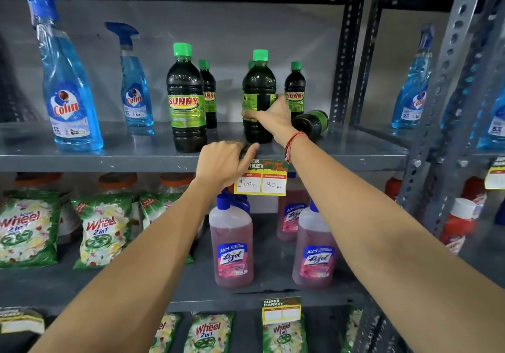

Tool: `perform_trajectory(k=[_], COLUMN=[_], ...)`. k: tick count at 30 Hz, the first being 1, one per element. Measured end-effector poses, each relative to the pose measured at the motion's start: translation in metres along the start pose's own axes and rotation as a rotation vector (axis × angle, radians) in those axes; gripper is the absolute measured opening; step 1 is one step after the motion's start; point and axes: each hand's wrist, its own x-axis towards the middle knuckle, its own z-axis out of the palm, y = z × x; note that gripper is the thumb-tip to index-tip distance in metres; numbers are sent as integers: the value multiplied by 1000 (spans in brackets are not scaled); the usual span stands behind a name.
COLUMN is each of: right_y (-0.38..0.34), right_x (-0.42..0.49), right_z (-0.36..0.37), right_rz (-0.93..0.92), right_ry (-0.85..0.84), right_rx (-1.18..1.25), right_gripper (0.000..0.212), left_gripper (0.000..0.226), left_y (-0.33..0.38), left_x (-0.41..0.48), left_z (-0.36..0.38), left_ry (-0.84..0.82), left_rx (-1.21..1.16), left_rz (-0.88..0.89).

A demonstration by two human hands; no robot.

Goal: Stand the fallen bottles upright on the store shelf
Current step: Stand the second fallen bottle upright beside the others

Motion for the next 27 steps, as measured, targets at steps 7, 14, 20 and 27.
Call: perform_trajectory(k=[7,14,20,27], right_y=[-37,-64,-66,-62], right_x=[15,33,27,25], right_z=[-29,-43,-34,-34], right_rz=[-85,-112,-45,-176], right_ry=[-57,-147,-254,-137], right_rx=[16,-209,-225,-444], right_gripper=[96,87,88,97], left_gripper=[77,72,85,91], left_y=[0,0,-2,-1], left_x=[-1,-1,0,0], left_z=[-1,-1,0,-2], left_ry=[-25,-30,-59,-94], left_rx=[-33,-45,-10,19], left_rz=[-2,6,22,22])
